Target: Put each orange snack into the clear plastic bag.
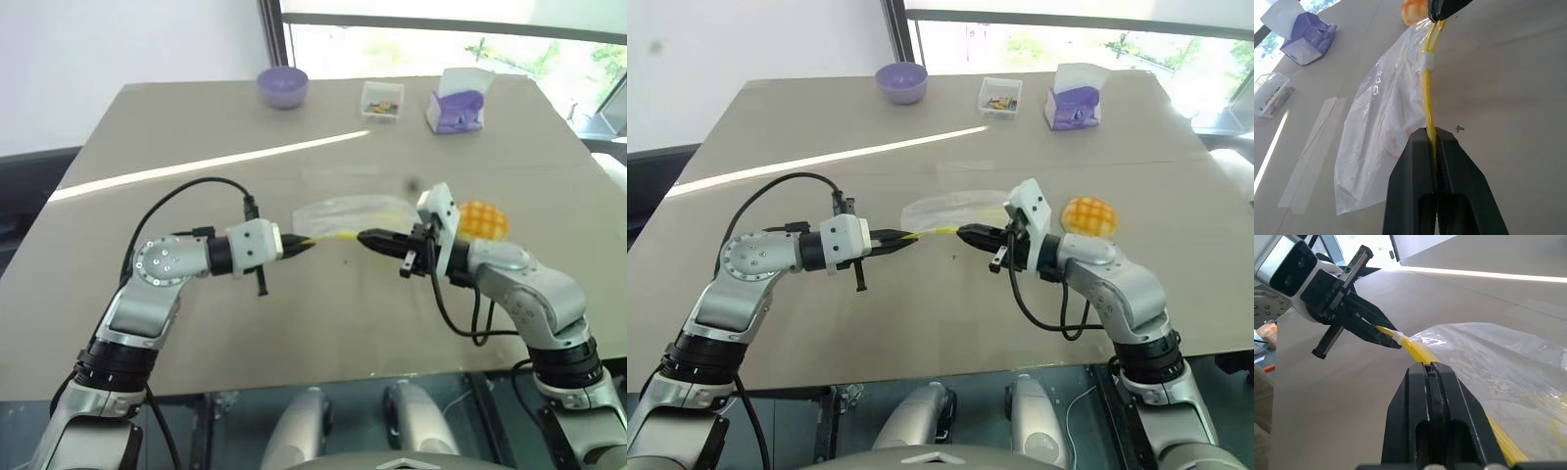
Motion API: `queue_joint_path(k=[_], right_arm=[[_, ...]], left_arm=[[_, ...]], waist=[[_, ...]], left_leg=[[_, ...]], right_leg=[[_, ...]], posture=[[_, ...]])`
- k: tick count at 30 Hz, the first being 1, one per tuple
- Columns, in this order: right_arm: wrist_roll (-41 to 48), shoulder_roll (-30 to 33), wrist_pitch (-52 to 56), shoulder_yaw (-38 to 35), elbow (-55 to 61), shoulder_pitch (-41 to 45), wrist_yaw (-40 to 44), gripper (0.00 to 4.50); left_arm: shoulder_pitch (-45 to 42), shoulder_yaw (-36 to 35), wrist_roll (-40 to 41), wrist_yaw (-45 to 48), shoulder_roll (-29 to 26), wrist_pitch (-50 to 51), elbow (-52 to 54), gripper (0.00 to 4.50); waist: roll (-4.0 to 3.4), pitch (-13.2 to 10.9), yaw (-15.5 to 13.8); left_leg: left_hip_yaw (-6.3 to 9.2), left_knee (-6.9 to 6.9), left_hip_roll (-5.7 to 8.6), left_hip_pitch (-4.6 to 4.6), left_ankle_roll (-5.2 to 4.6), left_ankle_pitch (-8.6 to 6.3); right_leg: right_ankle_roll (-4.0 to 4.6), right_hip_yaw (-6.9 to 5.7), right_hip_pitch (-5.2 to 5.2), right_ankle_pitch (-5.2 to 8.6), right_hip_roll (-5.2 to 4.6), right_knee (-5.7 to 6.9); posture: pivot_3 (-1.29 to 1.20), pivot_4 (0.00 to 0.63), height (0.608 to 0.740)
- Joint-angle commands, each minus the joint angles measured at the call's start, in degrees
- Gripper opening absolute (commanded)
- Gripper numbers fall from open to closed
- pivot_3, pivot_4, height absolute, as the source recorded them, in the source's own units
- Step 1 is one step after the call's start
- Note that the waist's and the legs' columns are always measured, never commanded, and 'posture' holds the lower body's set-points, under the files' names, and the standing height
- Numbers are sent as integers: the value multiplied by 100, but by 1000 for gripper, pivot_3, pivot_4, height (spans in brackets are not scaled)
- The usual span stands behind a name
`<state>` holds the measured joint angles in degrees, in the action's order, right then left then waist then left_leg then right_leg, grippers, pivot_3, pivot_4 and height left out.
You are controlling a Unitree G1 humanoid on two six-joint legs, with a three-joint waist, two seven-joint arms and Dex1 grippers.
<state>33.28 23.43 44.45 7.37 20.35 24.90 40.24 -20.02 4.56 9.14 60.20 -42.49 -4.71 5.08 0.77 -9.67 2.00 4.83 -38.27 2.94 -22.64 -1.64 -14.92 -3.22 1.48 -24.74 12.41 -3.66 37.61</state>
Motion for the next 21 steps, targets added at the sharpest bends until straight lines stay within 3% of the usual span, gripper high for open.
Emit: queue_joint_path(k=[1,21], right_arm=[[61,31,-103,-49,299,-13,38,37],[3,2,-101,-81,130,55,-105,37]], left_arm=[[-27,-96,35,-24,-23,-88,94,0],[3,-105,80,-13,-30,-35,196,0]], waist=[[0,0,0],[0,0,-1]], left_leg=[[0,0,0,0,0,0],[0,0,0,0,0,0]], right_leg=[[0,0,0,0,0,0],[0,0,0,0,0,0]], posture=[[0,150,740],[0,150,740]])
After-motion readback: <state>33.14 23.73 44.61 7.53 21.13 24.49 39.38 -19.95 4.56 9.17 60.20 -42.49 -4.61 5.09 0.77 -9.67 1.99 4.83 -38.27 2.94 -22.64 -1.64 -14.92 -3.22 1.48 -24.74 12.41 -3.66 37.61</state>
